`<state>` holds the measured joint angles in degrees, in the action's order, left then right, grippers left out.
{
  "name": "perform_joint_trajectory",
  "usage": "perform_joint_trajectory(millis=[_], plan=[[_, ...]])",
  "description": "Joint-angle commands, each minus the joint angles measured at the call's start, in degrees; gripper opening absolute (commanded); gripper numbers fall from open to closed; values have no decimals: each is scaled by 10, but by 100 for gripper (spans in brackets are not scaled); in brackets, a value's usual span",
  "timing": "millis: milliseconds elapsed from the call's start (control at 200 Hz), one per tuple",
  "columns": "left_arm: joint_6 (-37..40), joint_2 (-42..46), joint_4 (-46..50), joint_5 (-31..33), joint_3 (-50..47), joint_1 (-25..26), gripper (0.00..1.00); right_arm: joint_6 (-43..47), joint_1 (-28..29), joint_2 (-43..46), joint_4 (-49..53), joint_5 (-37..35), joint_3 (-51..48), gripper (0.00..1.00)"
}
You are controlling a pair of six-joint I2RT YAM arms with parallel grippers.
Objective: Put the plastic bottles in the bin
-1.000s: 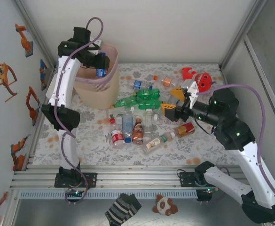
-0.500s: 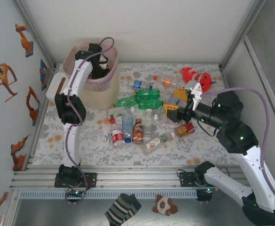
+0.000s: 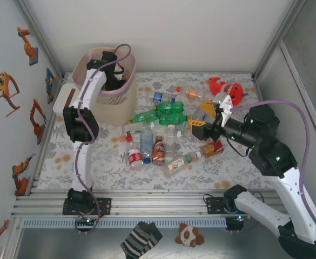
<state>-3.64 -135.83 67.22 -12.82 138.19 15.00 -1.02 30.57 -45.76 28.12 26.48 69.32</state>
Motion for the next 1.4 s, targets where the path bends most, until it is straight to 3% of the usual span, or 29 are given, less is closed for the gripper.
perform_joint_trajectory(millis=[0,461,821,1097,1252,1397], plan=[[-3,42,0,-4,-4,1,73,0,4,5,2,-24,-3,74],[-7,136,-3,-2,-5,1,74,-2,5,-9,11,-89,0,74],[-15,234,-20,-8,-32,0,73,-31,4,-44,29,-263,-7,78],[-29,339,-78,-35,-123,1,74,-30,-7,-105,33,-305,-27,81],[-38,412,-128,-47,-210,0,74,-98,-18,-137,59,-313,-40,80],[-52,492,-195,-45,-318,0,77,-248,-24,-164,105,-344,-63,80]])
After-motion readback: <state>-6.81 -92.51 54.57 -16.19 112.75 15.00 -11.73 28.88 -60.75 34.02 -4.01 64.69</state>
